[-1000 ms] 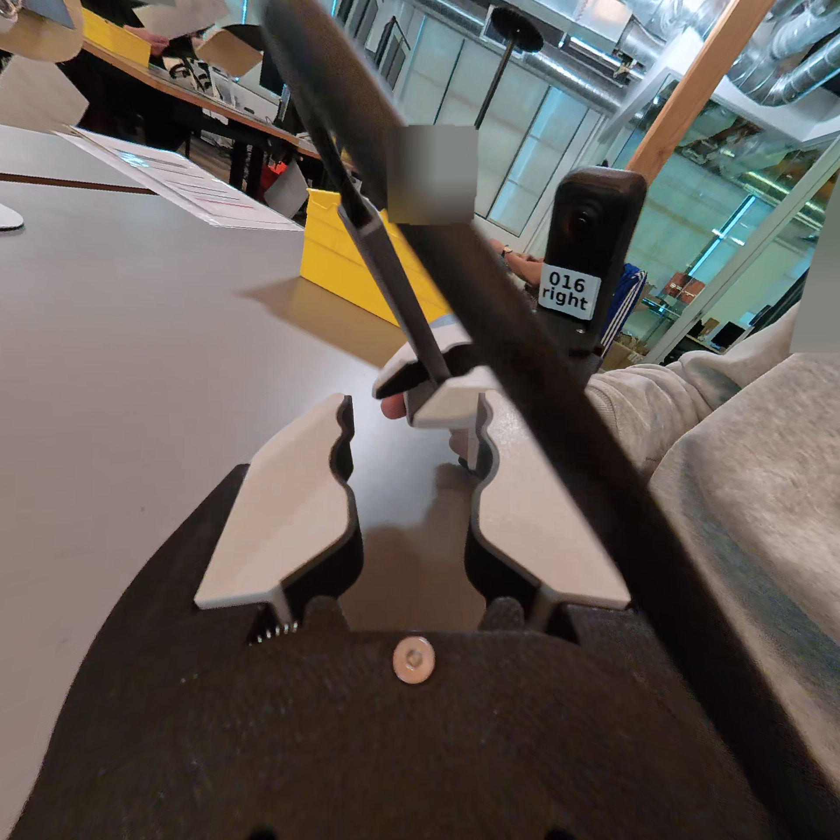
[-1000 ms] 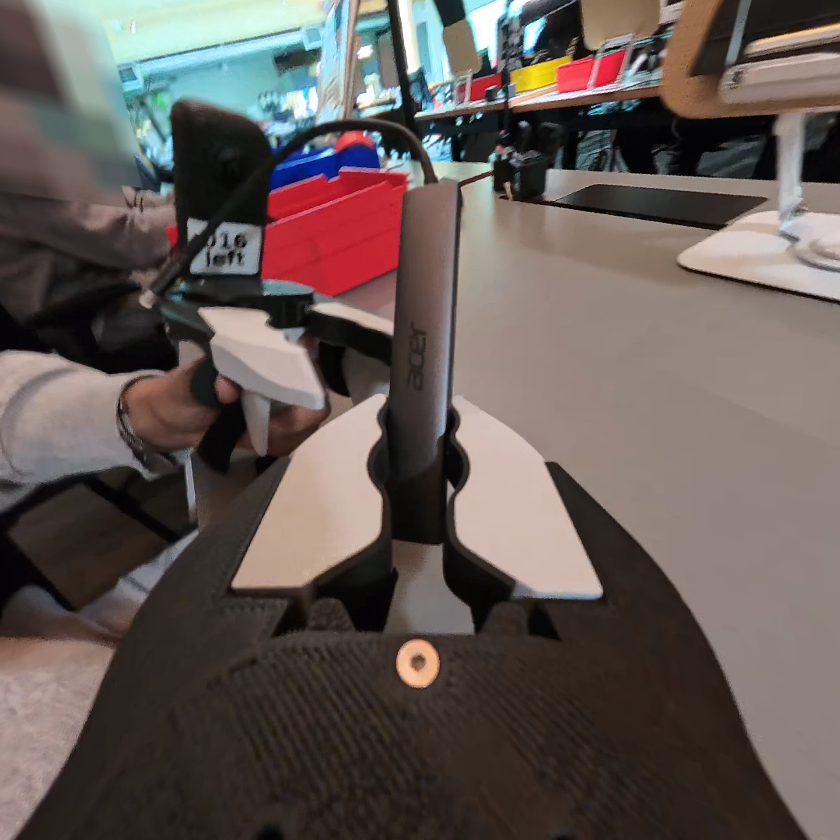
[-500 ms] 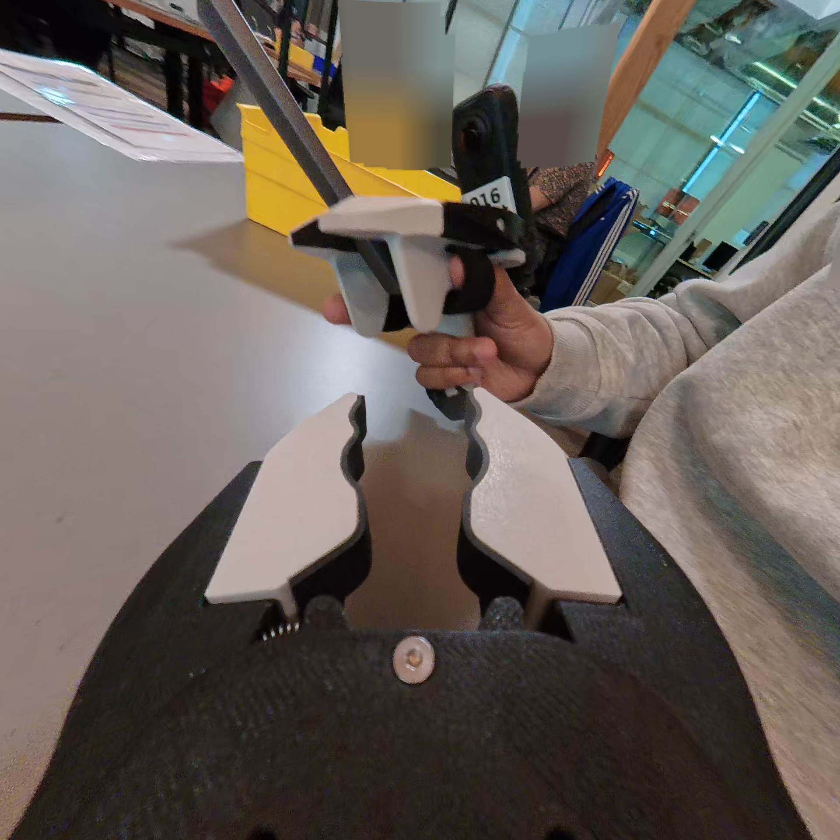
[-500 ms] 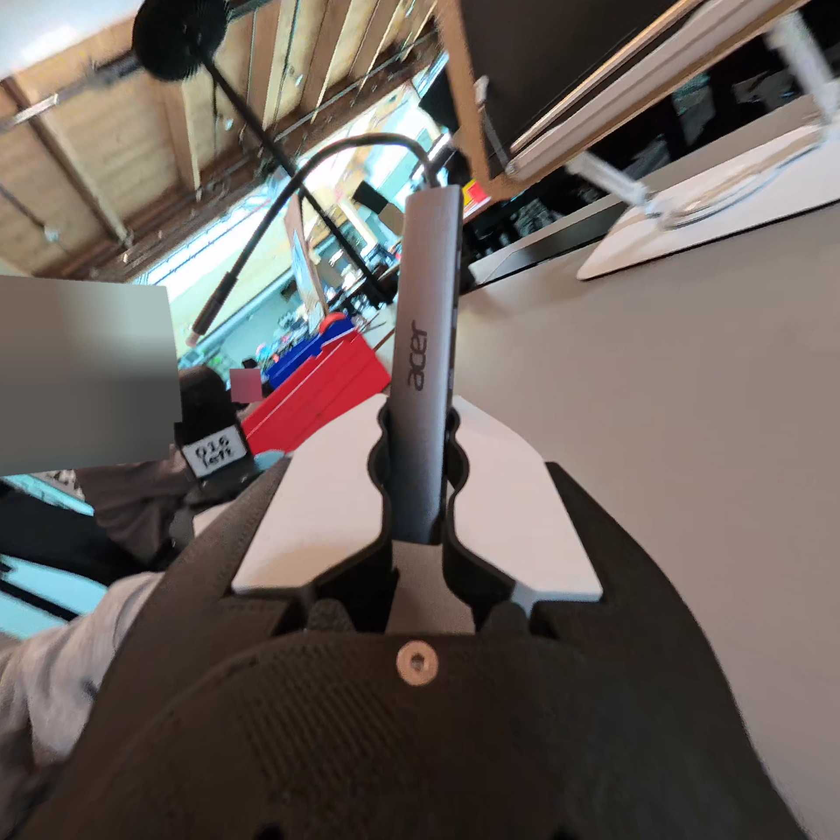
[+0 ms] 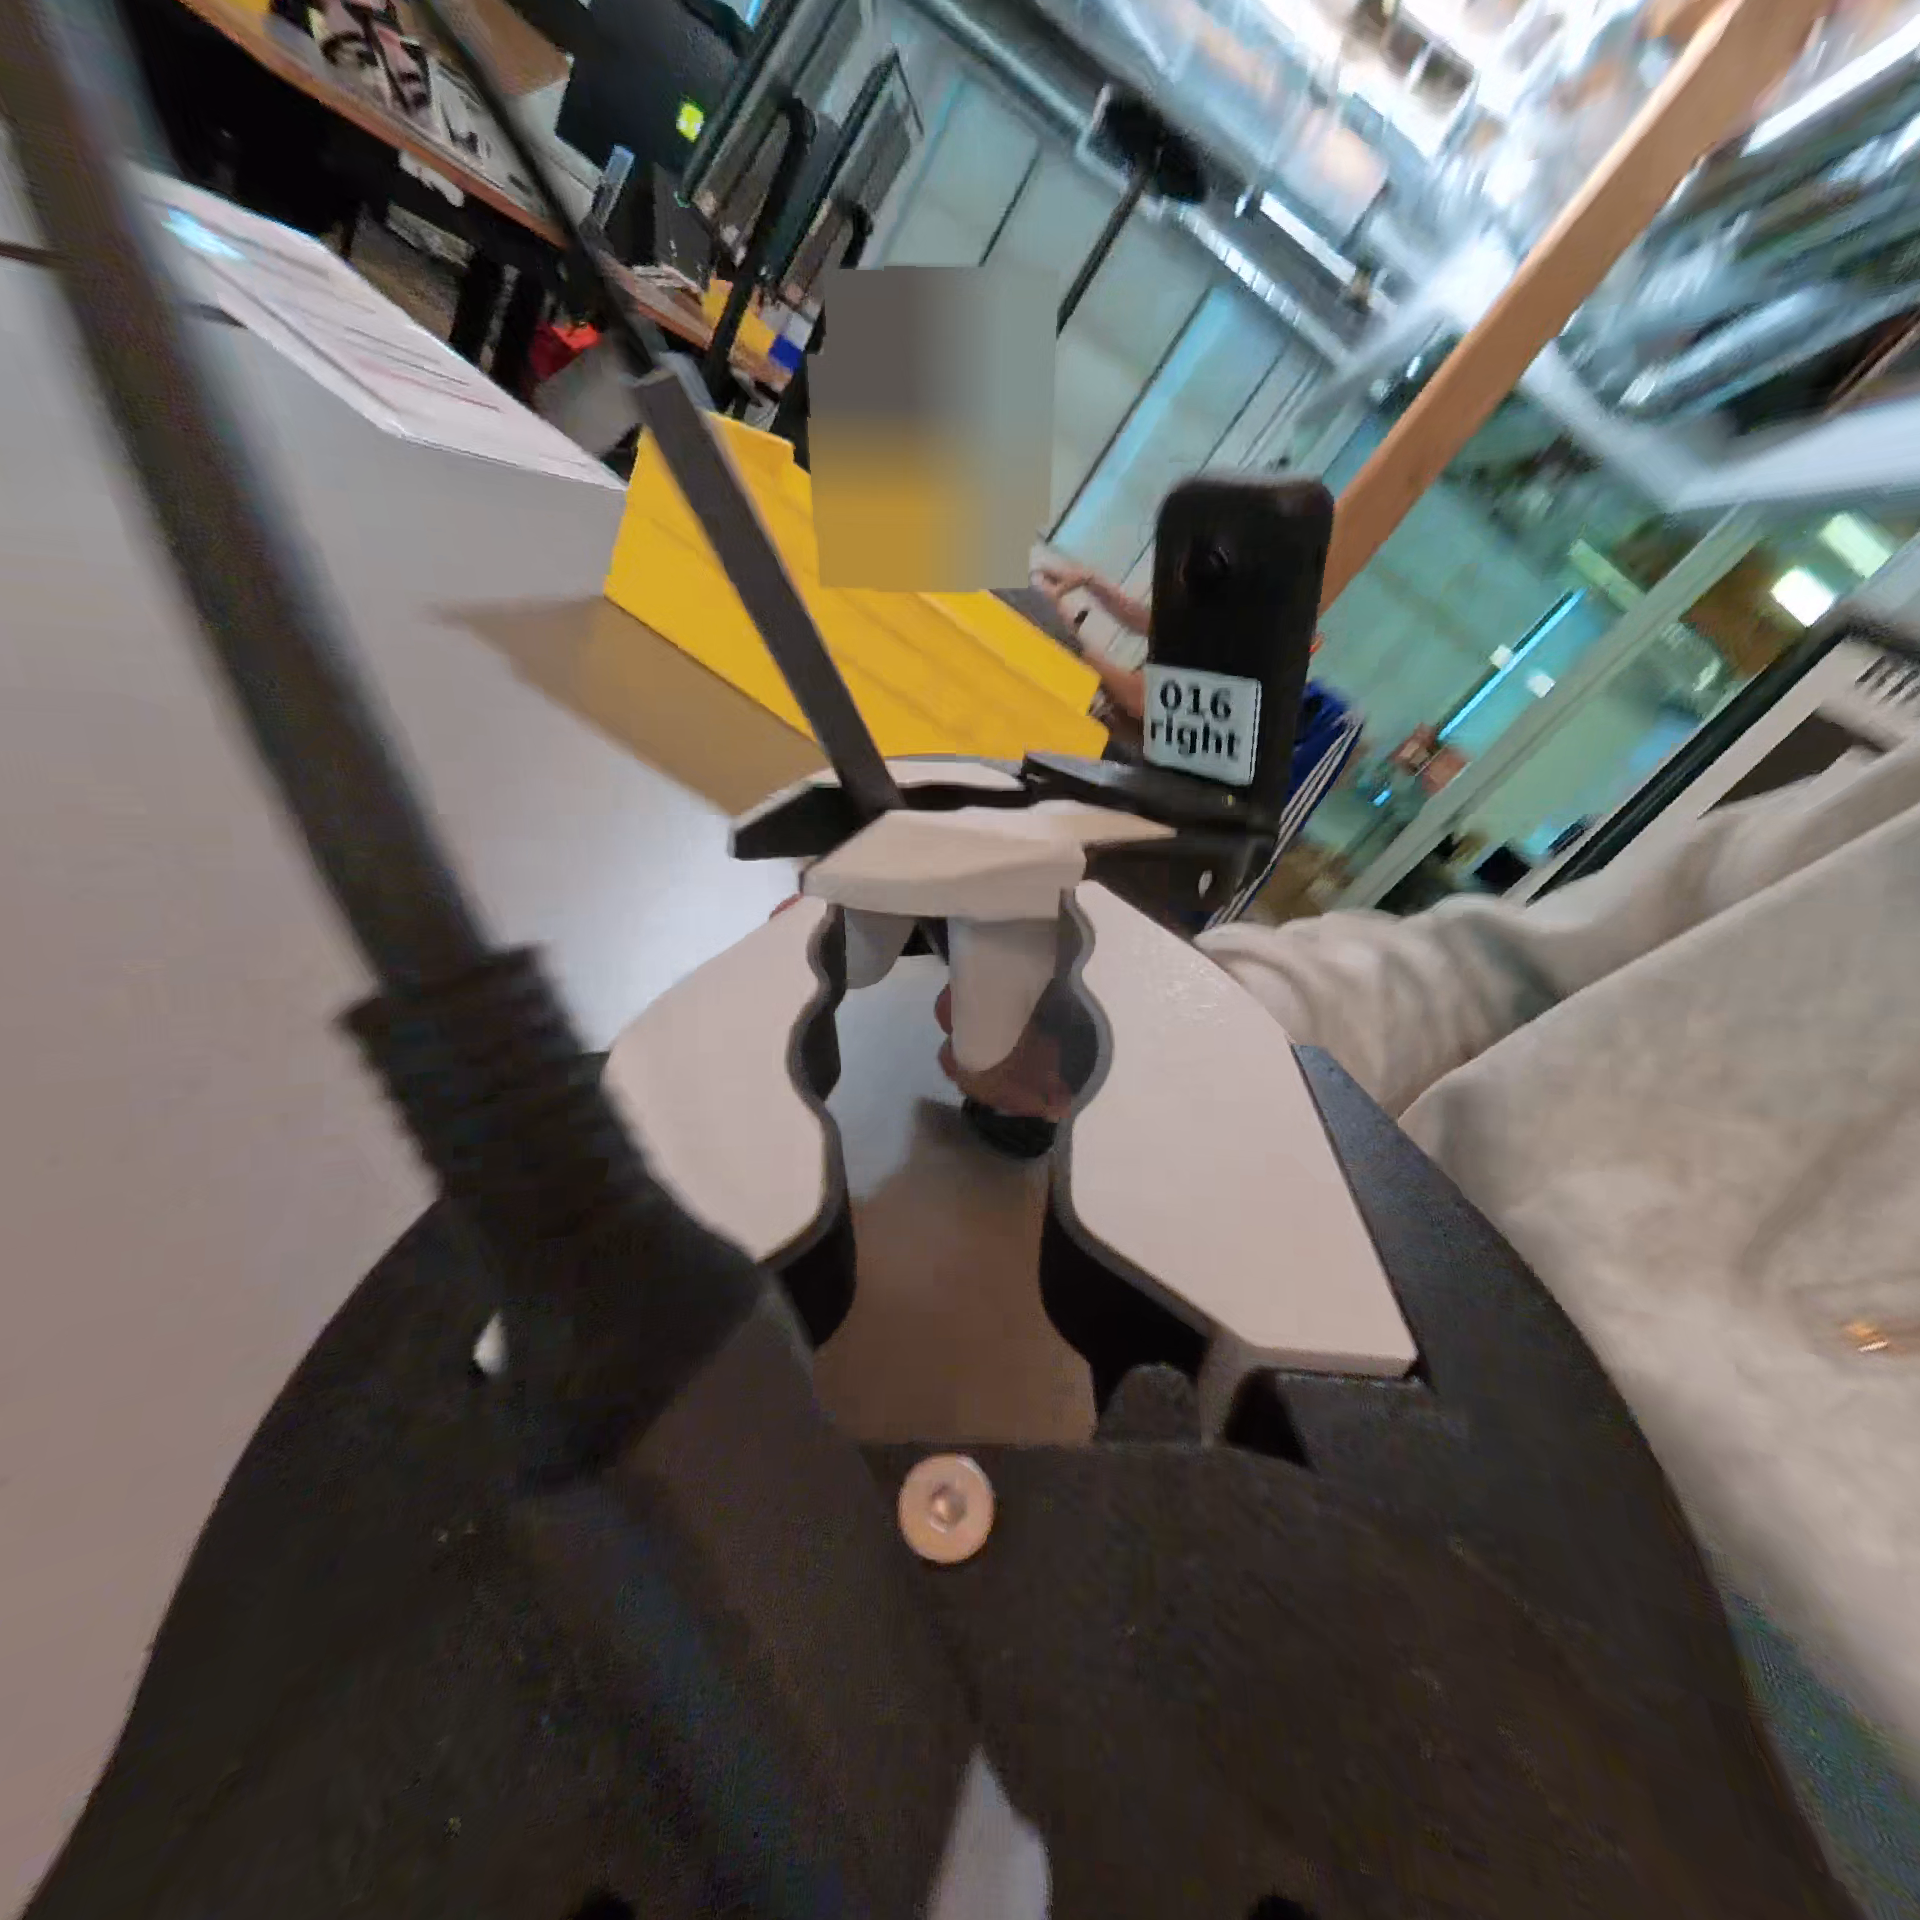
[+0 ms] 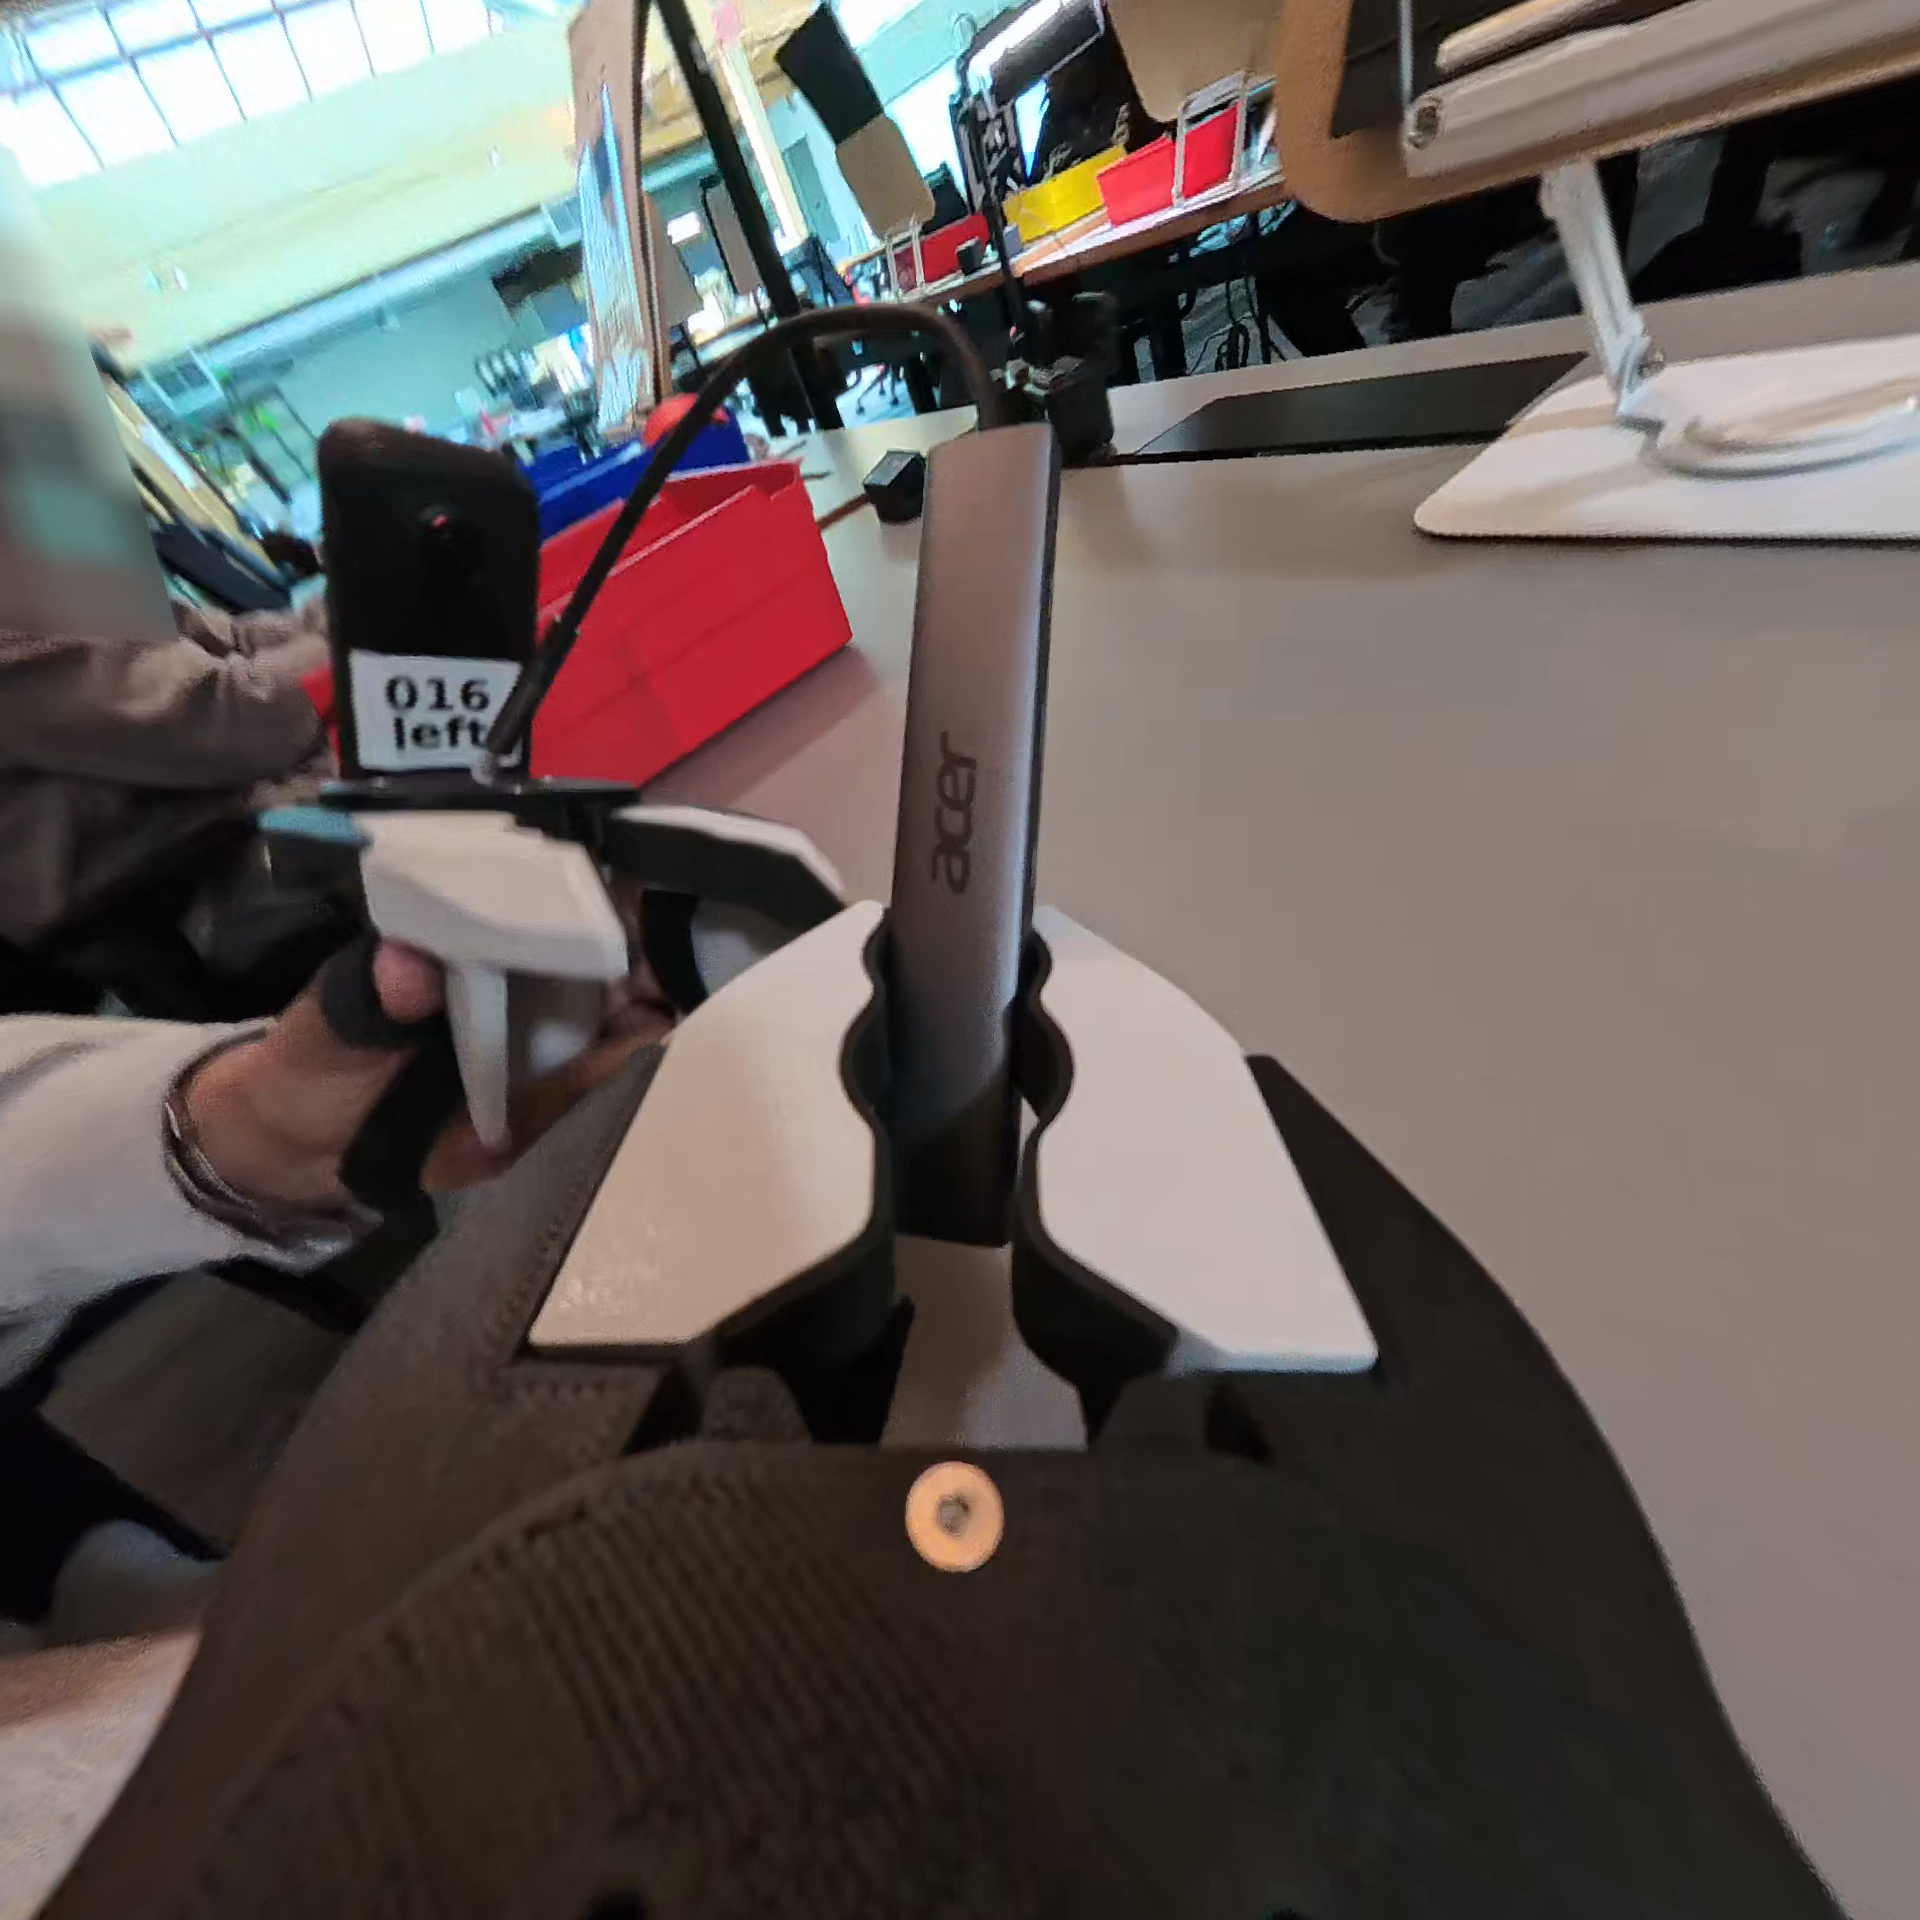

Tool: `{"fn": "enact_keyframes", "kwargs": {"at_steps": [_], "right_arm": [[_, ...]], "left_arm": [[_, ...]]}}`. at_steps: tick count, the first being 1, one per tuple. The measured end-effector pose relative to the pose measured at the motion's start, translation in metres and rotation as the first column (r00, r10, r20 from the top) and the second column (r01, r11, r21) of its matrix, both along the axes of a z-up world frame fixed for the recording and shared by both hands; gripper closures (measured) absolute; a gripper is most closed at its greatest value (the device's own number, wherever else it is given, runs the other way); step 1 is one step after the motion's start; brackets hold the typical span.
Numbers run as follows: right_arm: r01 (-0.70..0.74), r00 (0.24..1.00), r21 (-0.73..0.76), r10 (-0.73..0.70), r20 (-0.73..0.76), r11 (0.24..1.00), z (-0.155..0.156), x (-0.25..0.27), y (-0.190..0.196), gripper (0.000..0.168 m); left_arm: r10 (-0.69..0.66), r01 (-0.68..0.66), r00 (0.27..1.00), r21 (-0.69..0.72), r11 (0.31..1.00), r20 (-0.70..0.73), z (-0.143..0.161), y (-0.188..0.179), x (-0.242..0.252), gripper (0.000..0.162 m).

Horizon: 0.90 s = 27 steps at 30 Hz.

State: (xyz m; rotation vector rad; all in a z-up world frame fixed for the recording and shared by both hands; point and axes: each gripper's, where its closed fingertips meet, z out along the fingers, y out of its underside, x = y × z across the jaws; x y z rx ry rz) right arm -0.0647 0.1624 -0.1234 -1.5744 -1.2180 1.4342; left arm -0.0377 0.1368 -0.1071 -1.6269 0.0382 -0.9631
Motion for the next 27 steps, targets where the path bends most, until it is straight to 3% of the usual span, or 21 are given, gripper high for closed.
{"fn": "enact_keyframes", "kwargs": {"at_steps": [6,13,15,17,22,27], "right_arm": [[-0.039,0.998,0.229,0.025,0.062,0.973,-0.008,-0.002,-0.015,0.146],[-0.086,0.994,0.459,0.044,0.101,0.884,-0.016,-0.004,-0.036,0.142],[-0.102,0.993,0.516,0.058,0.102,0.851,-0.017,-0.004,-0.044,0.139],[-0.117,0.992,0.551,0.067,0.11,0.826,-0.019,-0.005,-0.048,0.136],[-0.203,0.979,0.477,0.182,0.091,0.855,-0.016,-0.004,-0.056,0.132],[-0.179,0.98,0.346,0.198,-0.02,0.921,0.002,-0.003,-0.039,0.126]], "left_arm": [[0.062,-0.071,0.977,0.036,0.997,0.205,0.016,-0.001,-0.024,0.12],[0.115,-0.122,0.976,0.025,0.992,0.187,0.015,0.0,-0.033,0.135],[0.113,-0.116,0.978,0.009,0.993,0.174,0.011,0.0,-0.031,0.149],[0.093,-0.097,0.98,0.016,0.995,0.177,0.014,-0.001,-0.029,0.153],[0.058,-0.062,0.982,0.017,0.998,0.182,0.016,-0.004,-0.028,0.154],[0.051,-0.053,0.964,-0.001,0.999,0.26,0.014,-0.005,-0.037,0.153]]}}
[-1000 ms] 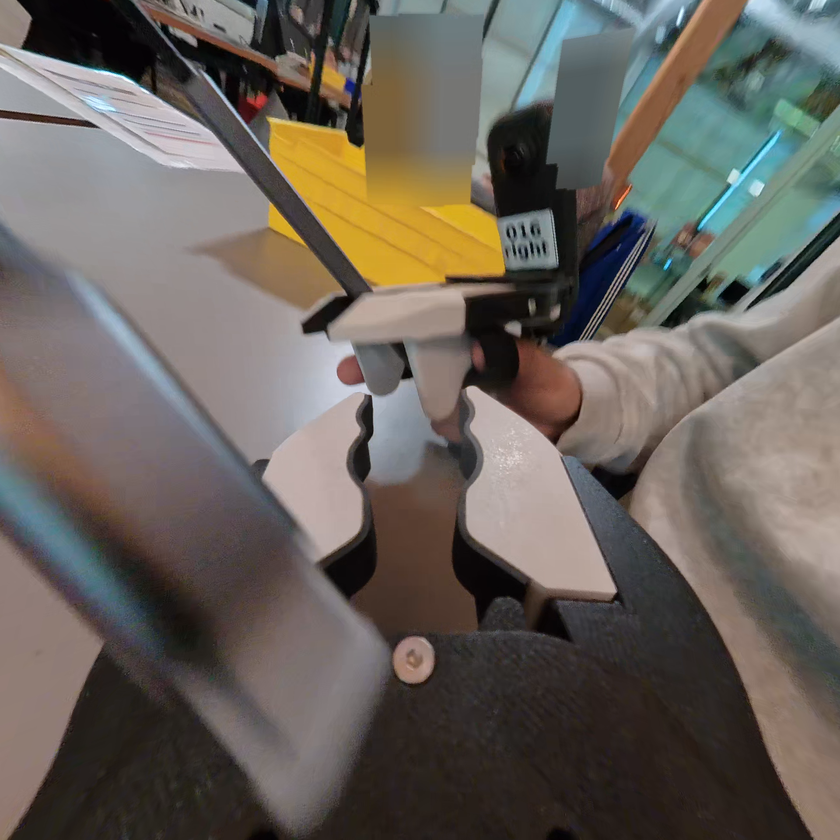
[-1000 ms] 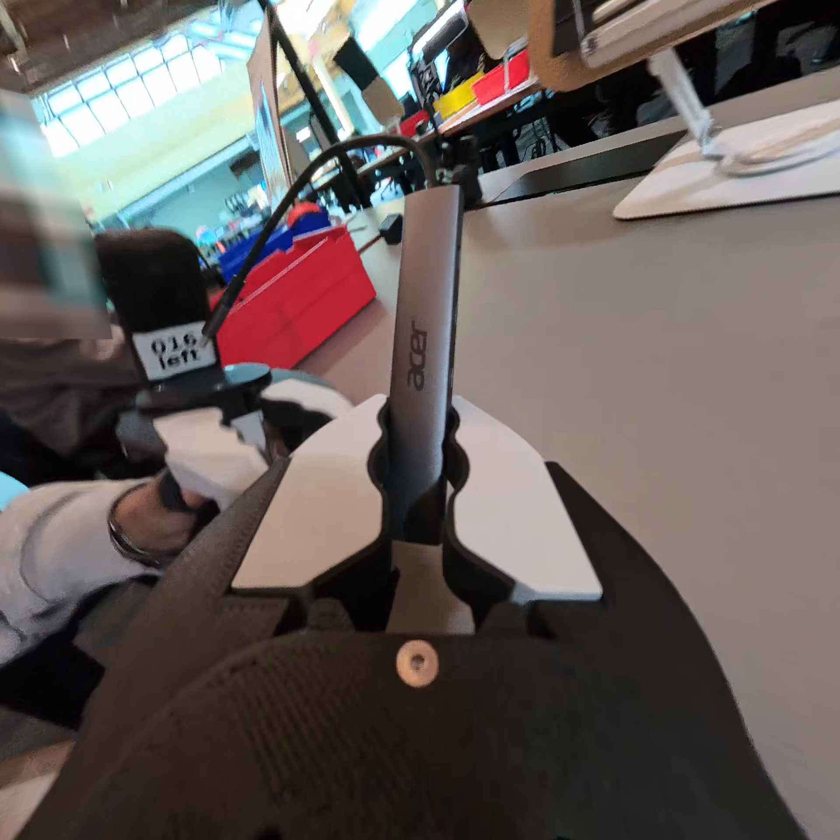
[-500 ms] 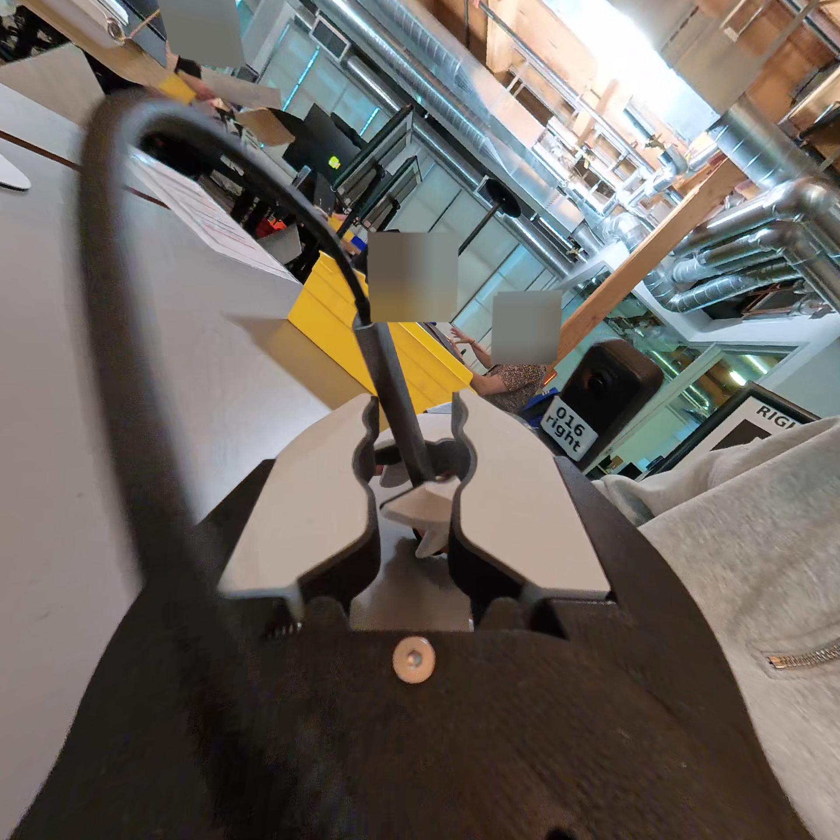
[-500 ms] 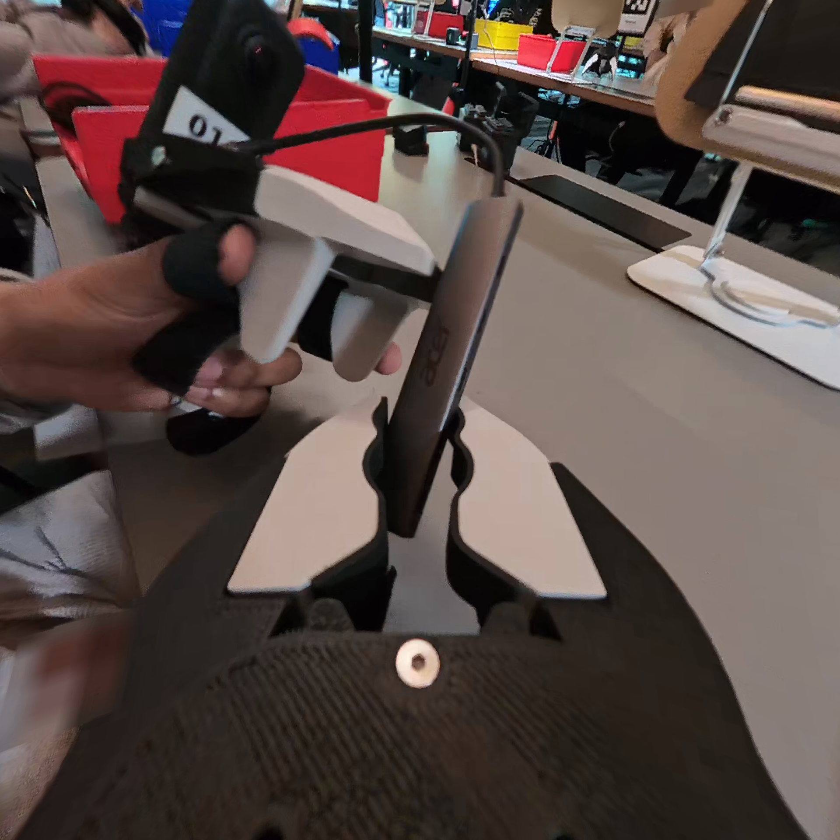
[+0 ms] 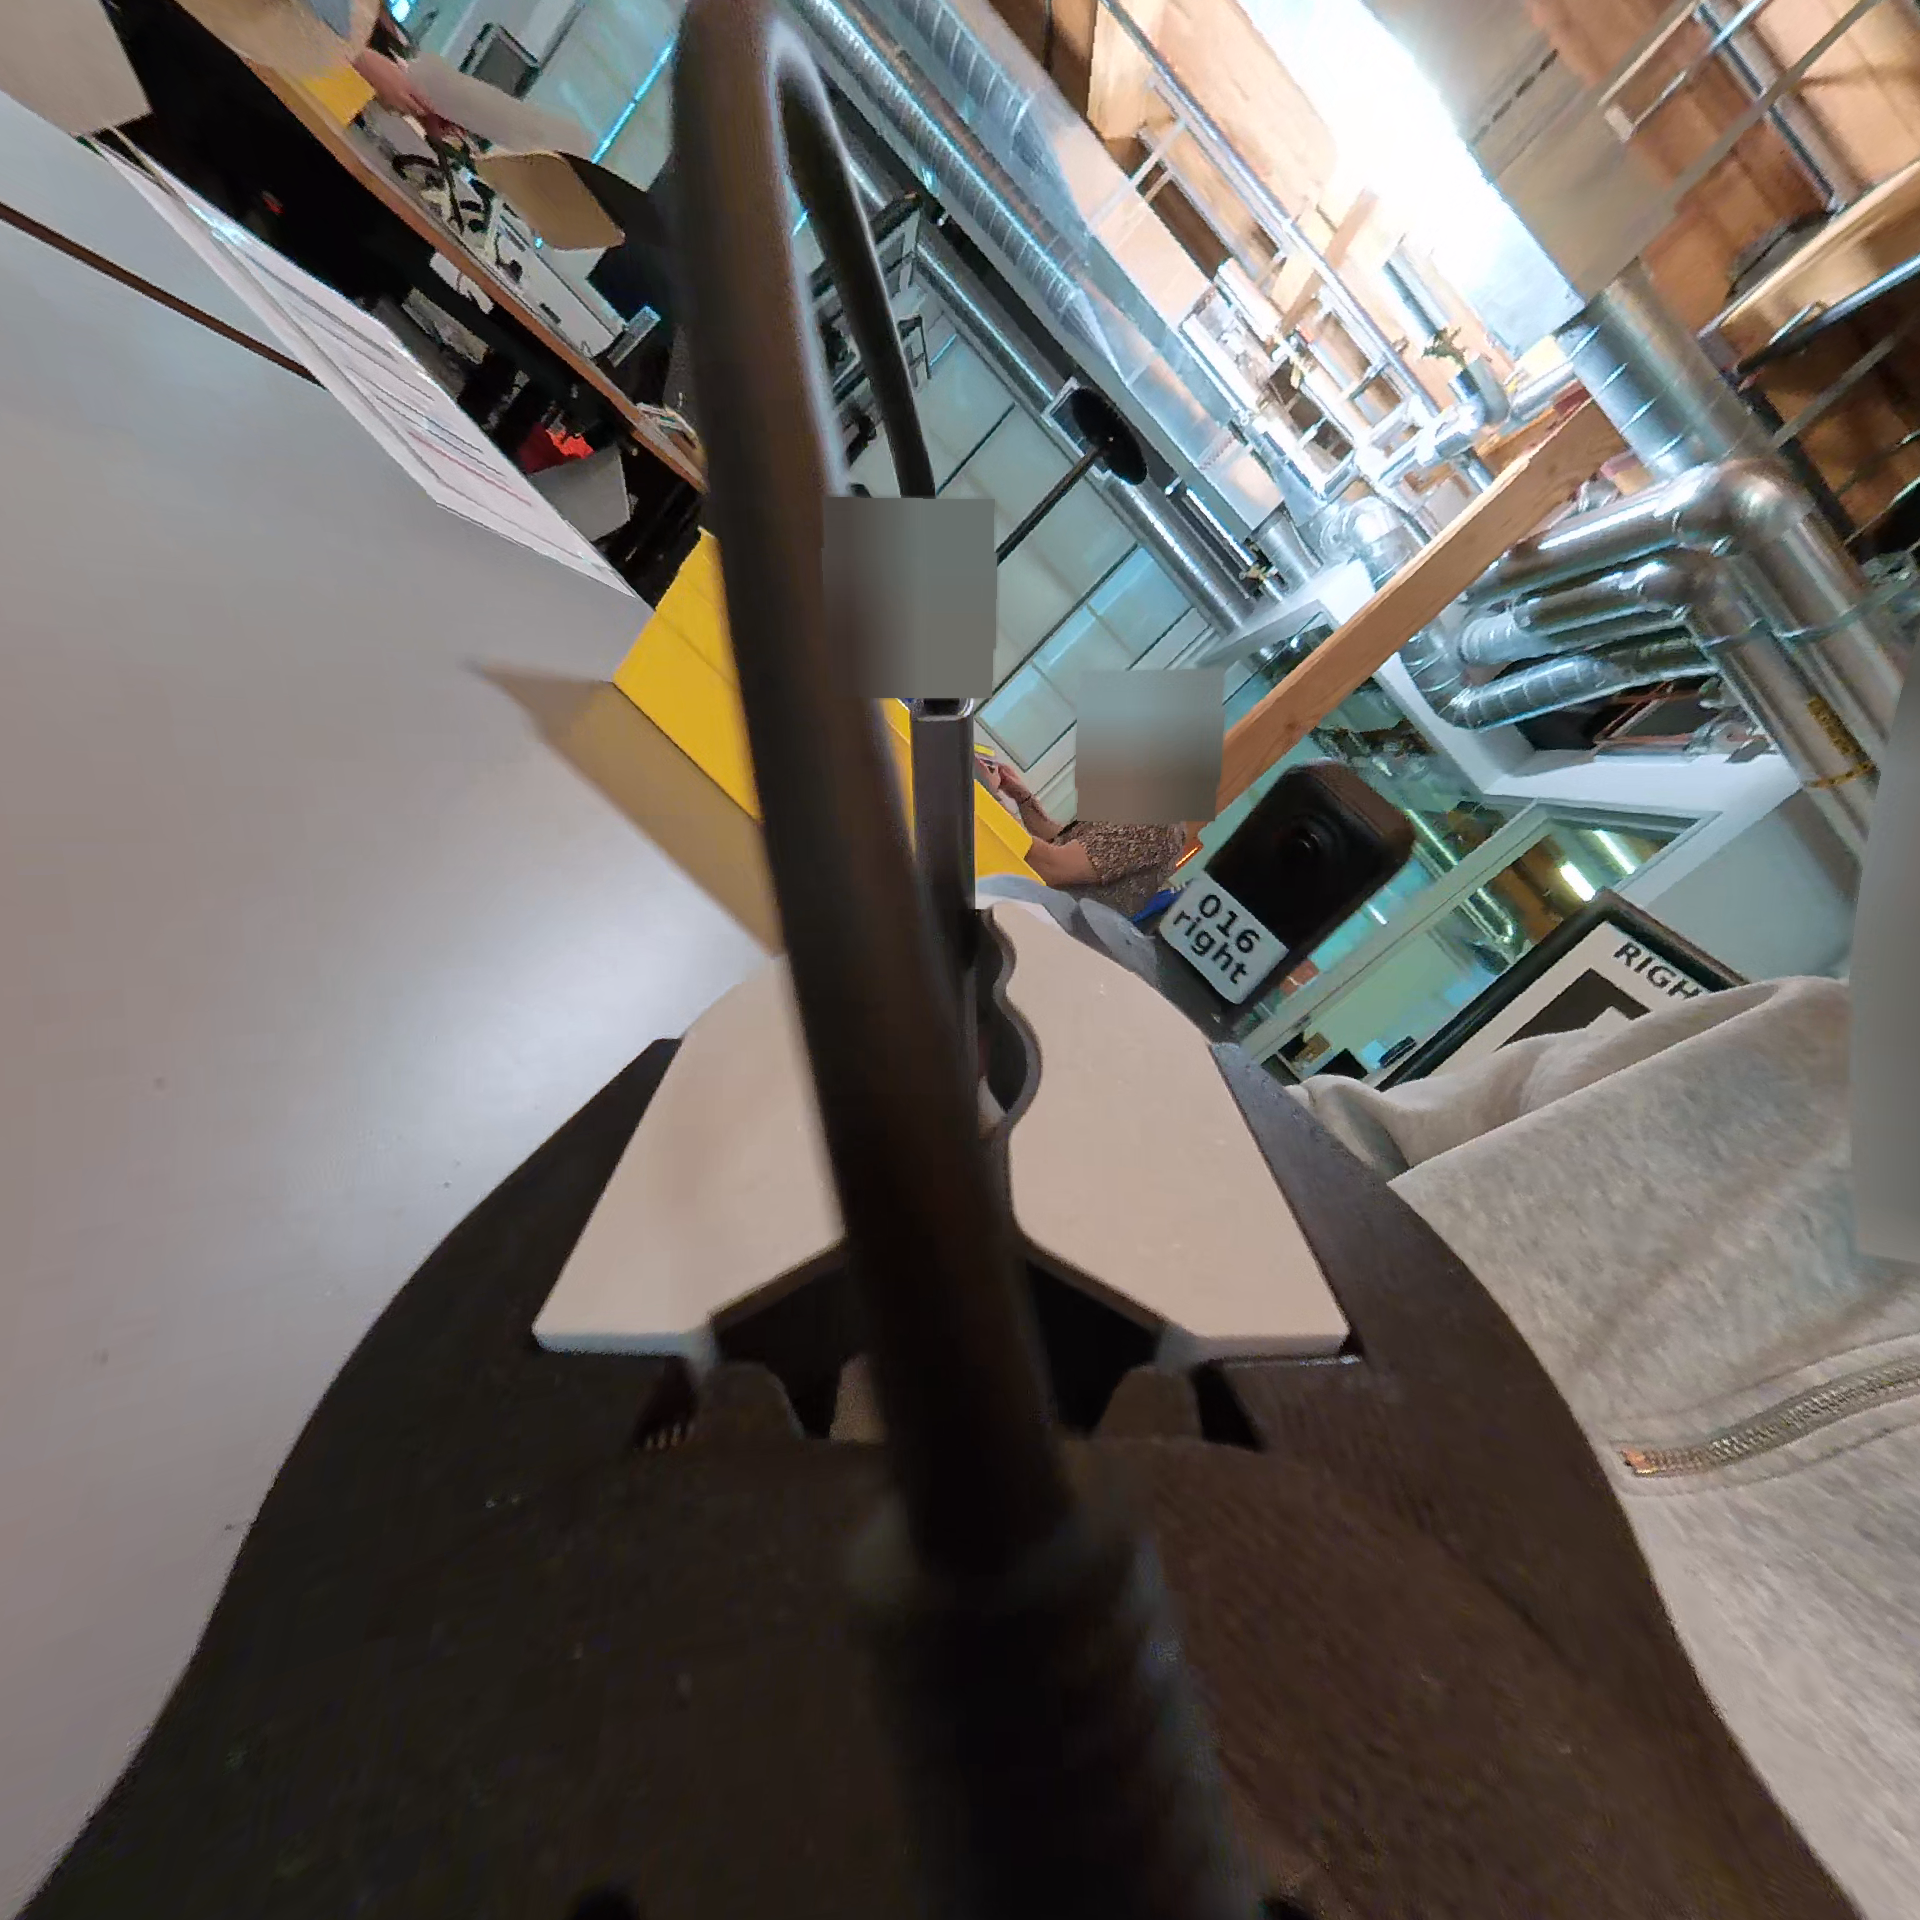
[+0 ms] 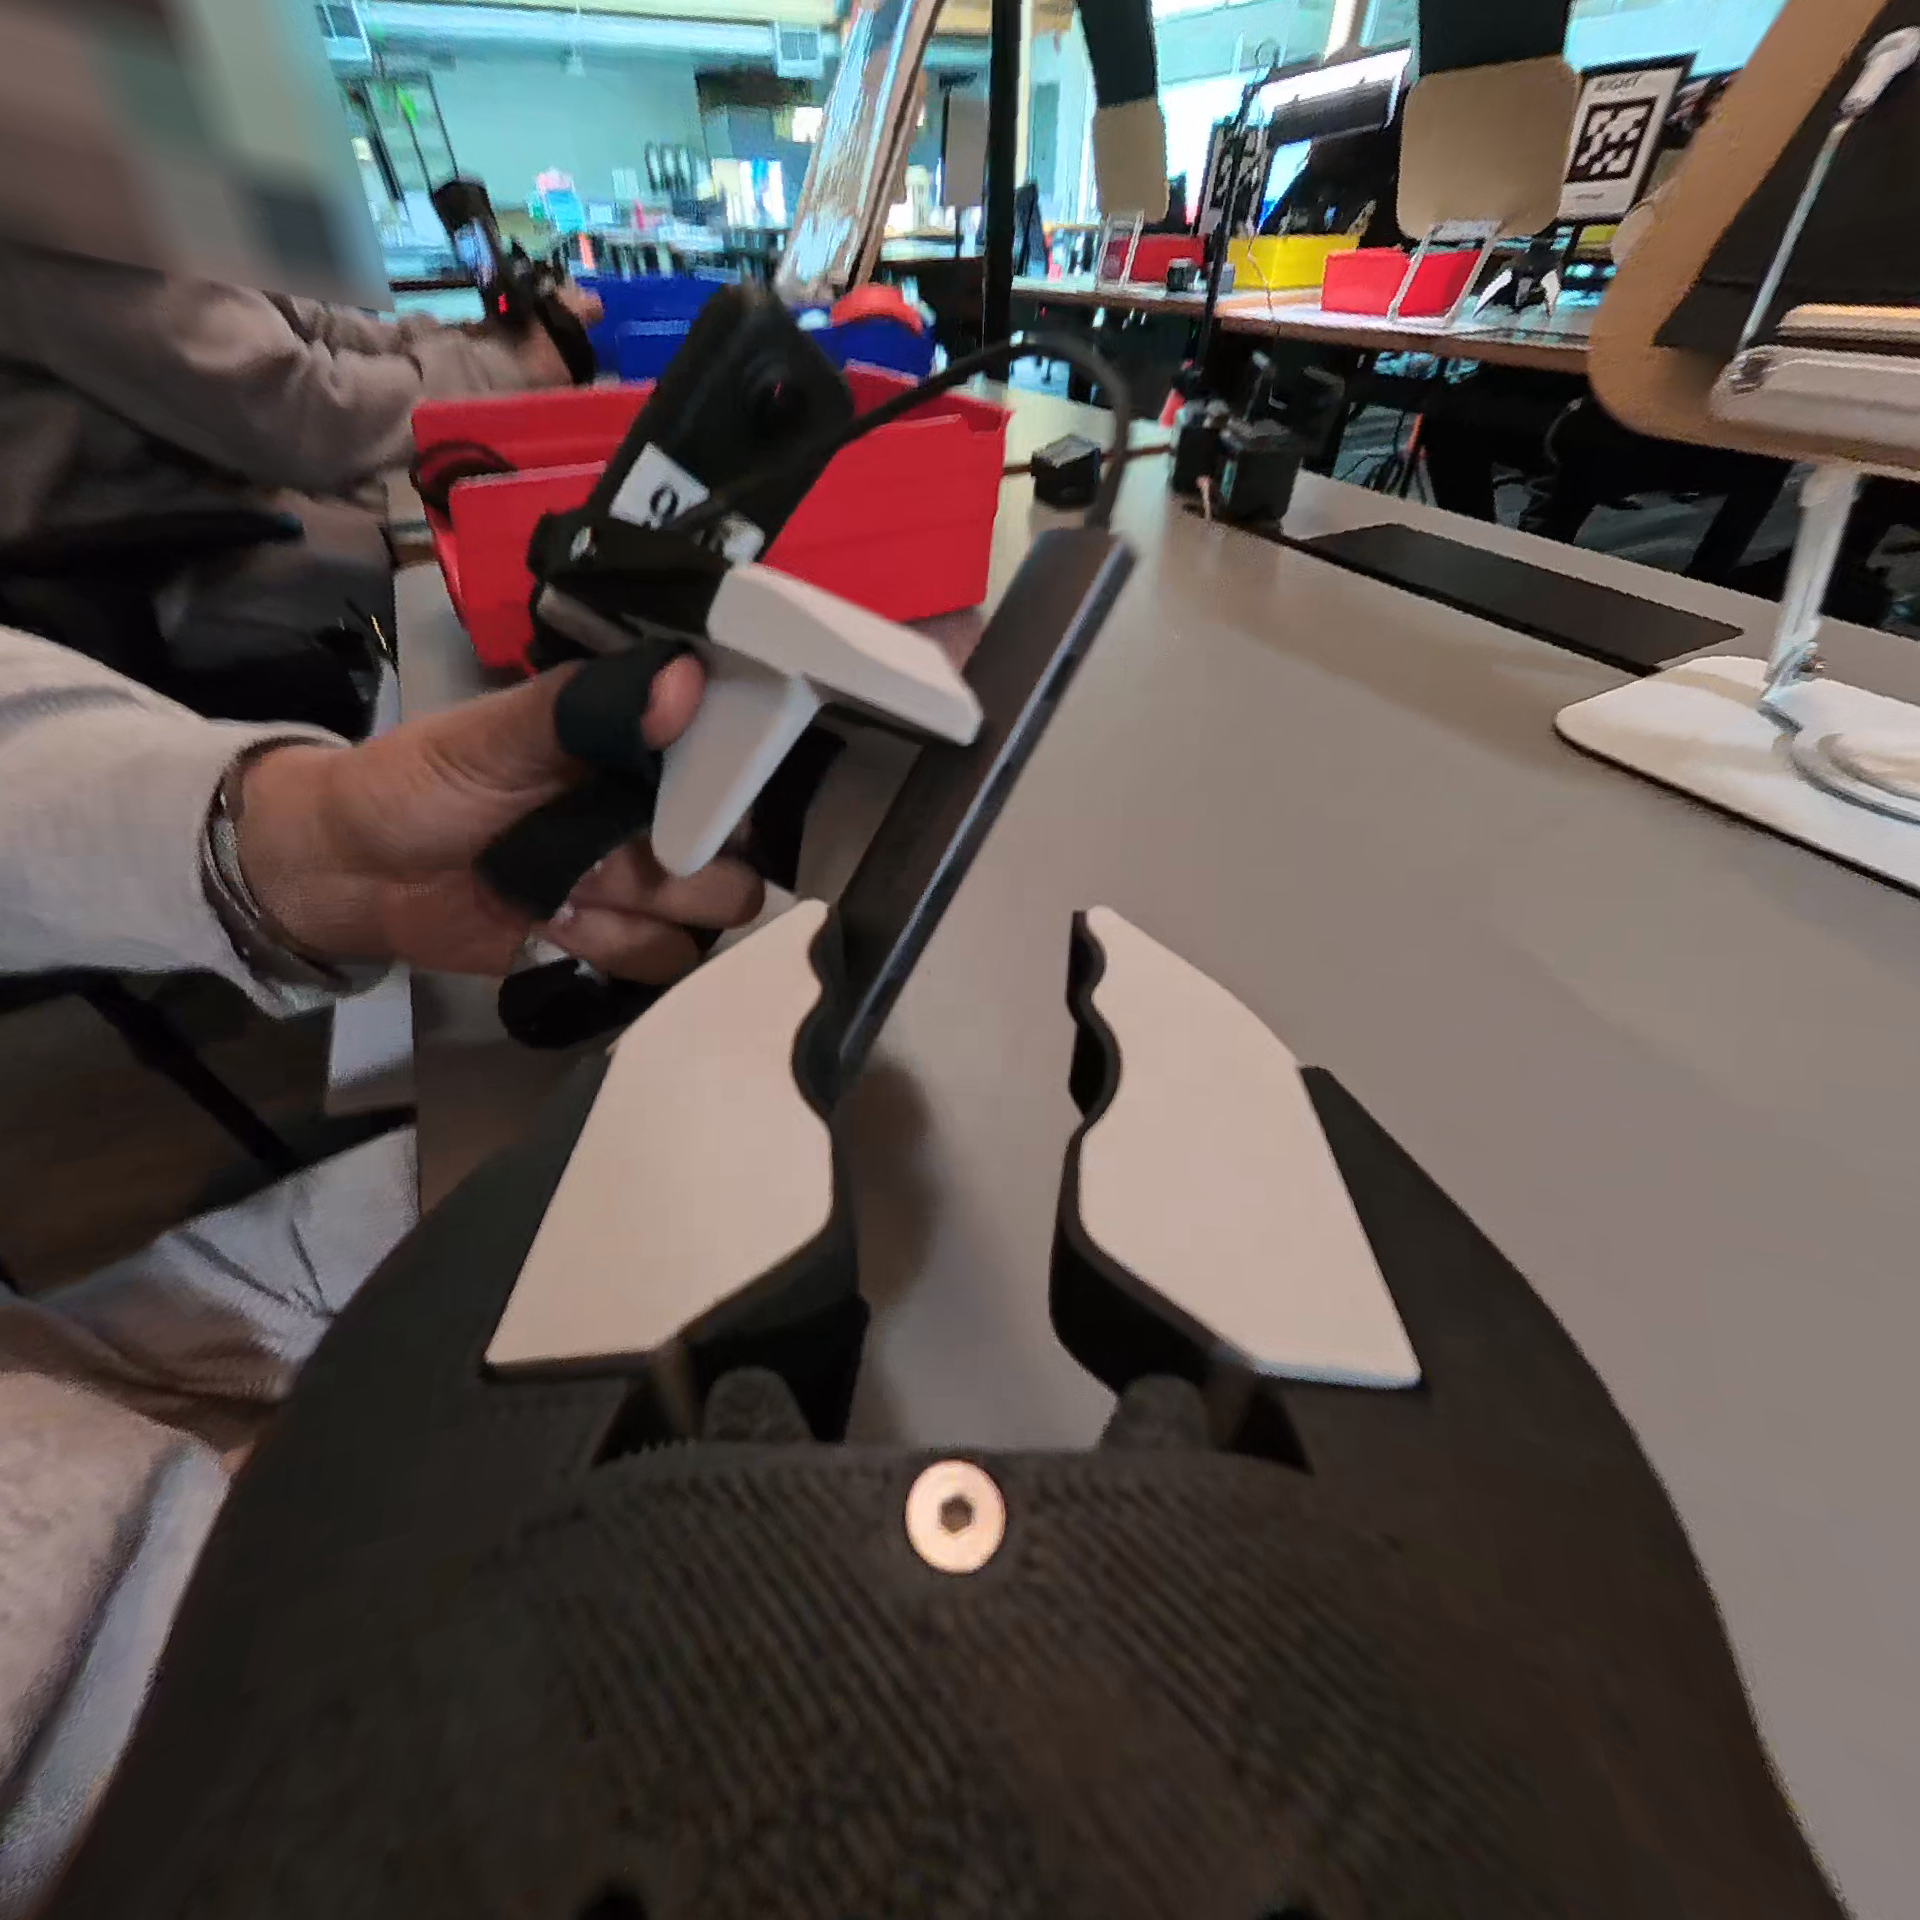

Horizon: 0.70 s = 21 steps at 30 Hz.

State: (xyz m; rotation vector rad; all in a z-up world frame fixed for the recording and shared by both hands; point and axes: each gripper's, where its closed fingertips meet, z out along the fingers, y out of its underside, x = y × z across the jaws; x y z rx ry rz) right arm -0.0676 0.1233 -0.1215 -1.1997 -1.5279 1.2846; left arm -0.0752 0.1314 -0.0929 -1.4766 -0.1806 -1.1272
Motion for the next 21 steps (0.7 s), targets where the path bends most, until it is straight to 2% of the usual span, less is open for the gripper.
{"fn": "enact_keyframes", "kwargs": {"at_steps": [5,9,11,13,16,18,21], "right_arm": [[-0.026,0.996,-0.216,0.008,-0.085,0.976,0.021,0.003,0.015,0.127],[-0.113,0.993,-0.384,0.087,-0.086,0.916,0.025,0.005,0.01,0.129],[-0.136,0.991,-0.45,0.127,-0.049,0.883,0.02,0.005,0.007,0.136],[-0.154,0.986,-0.51,0.167,-0.022,0.846,0.018,0.005,0.004,0.157],[-0.157,0.985,-0.603,0.166,-0.04,0.783,0.024,0.006,0.008,0.159],[-0.134,0.991,-0.673,0.114,-0.074,0.728,0.03,0.006,0.023,0.159],[-0.096,0.994,-0.804,0.014,-0.109,0.587,0.034,0.009,0.053,0.159]], "left_arm": [[-0.07,0.07,0.997,-0.018,0.997,-0.029,-0.004,-0.002,0.01,0.153],[-0.218,0.21,0.971,-0.087,0.974,-0.099,-0.018,-0.006,0.039,0.156],[-0.298,0.283,0.945,-0.124,0.951,-0.13,-0.025,-0.01,0.056,0.156],[-0.354,0.329,0.921,-0.163,0.93,-0.165,-0.033,-0.013,0.068,0.154],[-0.374,0.35,0.918,-0.176,0.92,-0.129,-0.037,-0.013,0.071,0.149],[-0.39,0.365,0.916,-0.207,0.908,-0.095,-0.042,-0.013,0.072,0.13],[-0.427,0.394,0.9,-0.251,0.884,-0.091,-0.053,-0.014,0.082,0.123]]}}
